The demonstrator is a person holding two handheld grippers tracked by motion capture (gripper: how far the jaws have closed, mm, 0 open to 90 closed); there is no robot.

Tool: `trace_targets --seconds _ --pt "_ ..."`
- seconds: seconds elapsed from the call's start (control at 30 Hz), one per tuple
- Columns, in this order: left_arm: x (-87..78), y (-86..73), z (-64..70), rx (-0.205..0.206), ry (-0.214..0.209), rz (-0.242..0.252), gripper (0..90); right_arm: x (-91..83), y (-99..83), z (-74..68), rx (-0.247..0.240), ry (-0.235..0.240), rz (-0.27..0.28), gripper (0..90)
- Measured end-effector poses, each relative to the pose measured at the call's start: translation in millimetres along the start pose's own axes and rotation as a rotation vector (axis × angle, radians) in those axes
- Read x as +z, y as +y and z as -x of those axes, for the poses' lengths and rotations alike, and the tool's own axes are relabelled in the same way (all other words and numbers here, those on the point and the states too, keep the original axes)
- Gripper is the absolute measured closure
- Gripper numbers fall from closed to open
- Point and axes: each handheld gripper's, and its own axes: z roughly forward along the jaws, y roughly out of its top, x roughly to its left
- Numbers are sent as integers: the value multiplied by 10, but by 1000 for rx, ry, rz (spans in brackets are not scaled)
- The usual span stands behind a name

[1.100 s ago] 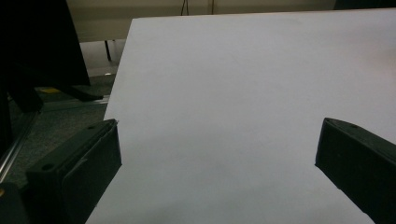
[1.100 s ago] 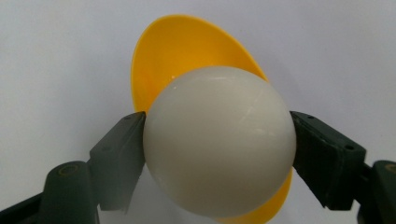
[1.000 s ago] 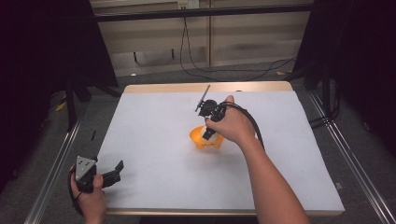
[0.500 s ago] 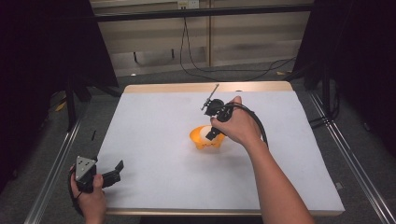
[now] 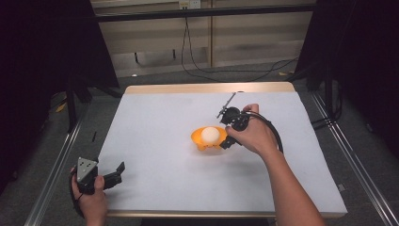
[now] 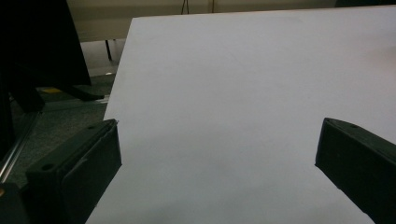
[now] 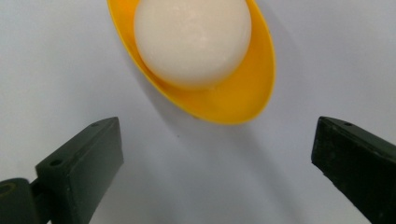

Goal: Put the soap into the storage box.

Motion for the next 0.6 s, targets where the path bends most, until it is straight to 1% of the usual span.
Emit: trace_targets --seconds 0.07,0.1,0.27,0.3,0.4,0.5,0.53,0.6 --pt "1 0 2 0 1 0 0 -1 -66 5 1 -10 7 0" --pt "1 0 2 1 1 0 0 -3 -99 1 11 -17 9 0" --pt "0 0 2 1 0 0 0 1 -276 -2 35 -19 35 0" --pt "1 -1 8 -4 0 1 0 3 -312 -2 40 -23 40 0" --pt "0 -1 8 -3 2 1 0 2 -420 -13 64 -21 55 0" --pt "1 -1 6 -2 1 -1 0 -9 -528 -35 73 -29 86 0" --pt "1 0 11 -3 4 0 0 -12 -563 -50 90 -29 97 0" --pt "2 0 12 -1 4 -1 0 -15 -633 -63 95 -31 119 0"
